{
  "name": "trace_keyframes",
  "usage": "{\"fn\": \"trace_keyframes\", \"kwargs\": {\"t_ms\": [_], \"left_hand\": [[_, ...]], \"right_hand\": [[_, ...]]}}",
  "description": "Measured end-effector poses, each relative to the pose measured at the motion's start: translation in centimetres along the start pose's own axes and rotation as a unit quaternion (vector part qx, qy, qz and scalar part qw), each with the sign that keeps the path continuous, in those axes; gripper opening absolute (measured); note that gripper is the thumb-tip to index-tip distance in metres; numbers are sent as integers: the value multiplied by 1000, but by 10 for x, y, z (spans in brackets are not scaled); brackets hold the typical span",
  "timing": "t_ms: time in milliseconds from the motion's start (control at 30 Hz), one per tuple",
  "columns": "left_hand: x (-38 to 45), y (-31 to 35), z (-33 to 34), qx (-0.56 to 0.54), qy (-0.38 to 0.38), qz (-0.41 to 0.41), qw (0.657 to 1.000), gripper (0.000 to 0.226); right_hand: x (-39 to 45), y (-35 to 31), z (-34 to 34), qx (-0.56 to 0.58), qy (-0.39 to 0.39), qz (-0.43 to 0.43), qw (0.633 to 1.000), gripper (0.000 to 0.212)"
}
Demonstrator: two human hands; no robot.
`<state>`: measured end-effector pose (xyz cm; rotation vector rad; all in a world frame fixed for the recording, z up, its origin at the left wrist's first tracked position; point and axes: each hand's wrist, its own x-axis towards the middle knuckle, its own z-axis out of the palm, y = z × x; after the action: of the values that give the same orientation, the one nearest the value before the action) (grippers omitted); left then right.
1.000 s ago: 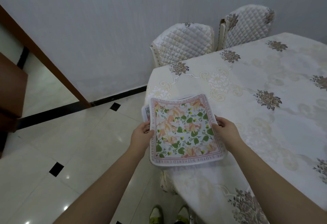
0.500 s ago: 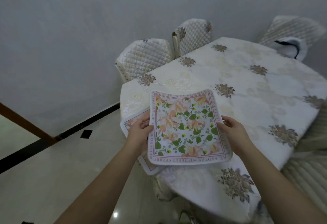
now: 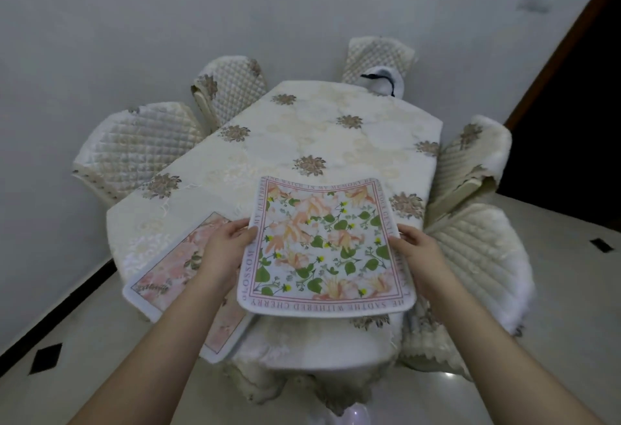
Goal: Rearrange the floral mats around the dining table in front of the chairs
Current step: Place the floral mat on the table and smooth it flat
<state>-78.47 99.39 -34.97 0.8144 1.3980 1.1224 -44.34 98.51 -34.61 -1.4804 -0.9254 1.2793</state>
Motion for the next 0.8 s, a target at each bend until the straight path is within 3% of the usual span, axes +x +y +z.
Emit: {"fn": "trace_keyframes", "kwargs": {"t_ms": [300, 800], "left_hand": [[-17, 18, 112, -4, -65, 0, 998, 13], [-99, 3, 355, 42, -168, 19, 985, 15]], "right_hand": [[-34, -5, -108, 37, 81, -17, 996, 20], [-105, 1, -358, 136, 193, -17, 972, 17]]}}
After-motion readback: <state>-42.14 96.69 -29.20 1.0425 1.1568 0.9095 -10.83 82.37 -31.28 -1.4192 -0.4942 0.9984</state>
